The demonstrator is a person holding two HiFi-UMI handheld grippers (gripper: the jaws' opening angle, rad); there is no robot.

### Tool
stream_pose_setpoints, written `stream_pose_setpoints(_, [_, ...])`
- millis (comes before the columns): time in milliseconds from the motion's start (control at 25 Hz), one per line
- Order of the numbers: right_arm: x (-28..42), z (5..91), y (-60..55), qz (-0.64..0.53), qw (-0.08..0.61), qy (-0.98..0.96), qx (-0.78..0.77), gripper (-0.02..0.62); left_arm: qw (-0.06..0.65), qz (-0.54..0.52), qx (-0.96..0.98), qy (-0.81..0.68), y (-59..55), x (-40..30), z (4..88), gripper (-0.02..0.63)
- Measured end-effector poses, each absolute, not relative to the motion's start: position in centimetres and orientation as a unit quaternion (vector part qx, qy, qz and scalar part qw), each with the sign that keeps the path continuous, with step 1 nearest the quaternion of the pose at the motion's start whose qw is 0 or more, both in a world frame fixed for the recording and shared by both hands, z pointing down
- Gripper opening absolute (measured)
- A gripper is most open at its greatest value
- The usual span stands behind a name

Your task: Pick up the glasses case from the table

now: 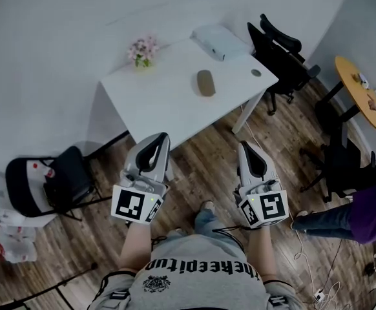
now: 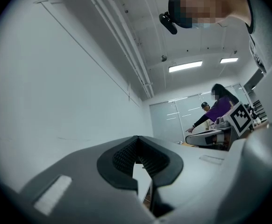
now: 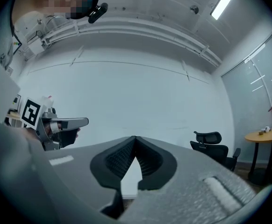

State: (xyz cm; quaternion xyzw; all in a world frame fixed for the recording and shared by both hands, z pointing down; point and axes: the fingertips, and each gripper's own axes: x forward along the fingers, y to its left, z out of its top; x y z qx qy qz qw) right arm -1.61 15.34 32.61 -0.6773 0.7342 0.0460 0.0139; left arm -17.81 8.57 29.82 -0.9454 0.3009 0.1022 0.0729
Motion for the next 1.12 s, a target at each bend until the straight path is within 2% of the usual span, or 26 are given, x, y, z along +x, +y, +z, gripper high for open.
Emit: stream_pose_setpoints(1120, [9.7, 32.8, 7.7, 0.032, 0.026, 0.775, -0.631, 0.004, 0.086, 0.1, -0.929, 0.347, 2.7, -6.2, 28.7, 0.015])
